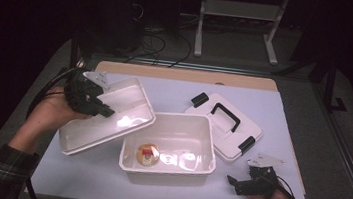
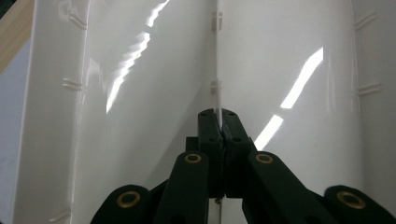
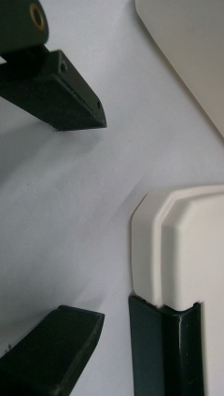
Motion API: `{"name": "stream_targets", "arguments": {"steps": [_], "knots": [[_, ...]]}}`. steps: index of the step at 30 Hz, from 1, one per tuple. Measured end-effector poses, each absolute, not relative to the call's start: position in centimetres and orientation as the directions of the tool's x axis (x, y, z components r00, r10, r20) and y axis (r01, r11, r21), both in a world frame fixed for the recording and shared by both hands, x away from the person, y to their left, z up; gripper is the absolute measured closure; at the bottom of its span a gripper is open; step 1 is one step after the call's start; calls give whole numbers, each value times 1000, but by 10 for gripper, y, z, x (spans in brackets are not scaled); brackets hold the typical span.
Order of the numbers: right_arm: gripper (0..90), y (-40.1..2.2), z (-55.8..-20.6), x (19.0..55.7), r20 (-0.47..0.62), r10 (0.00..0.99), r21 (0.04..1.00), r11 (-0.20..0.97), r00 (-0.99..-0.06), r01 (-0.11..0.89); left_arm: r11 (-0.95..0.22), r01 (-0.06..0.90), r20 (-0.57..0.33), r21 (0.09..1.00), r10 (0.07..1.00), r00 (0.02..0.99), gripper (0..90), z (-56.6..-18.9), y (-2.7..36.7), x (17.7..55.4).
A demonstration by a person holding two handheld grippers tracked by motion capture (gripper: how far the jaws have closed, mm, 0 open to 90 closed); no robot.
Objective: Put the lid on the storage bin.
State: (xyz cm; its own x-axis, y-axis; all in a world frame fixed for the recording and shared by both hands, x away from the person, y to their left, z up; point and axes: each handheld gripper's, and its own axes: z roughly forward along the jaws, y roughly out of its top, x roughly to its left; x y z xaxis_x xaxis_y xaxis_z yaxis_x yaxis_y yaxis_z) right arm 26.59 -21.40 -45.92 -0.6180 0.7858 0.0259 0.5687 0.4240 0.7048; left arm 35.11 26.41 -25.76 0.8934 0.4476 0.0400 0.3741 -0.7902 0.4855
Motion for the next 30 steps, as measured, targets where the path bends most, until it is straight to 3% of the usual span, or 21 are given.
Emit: {"name": "stream_targets", "arguments": {"steps": [30], "knots": [[62, -214, -459, 266, 28, 786, 706, 422, -617, 569, -869, 171, 7, 464, 196, 981, 886, -268, 150, 351]]}}
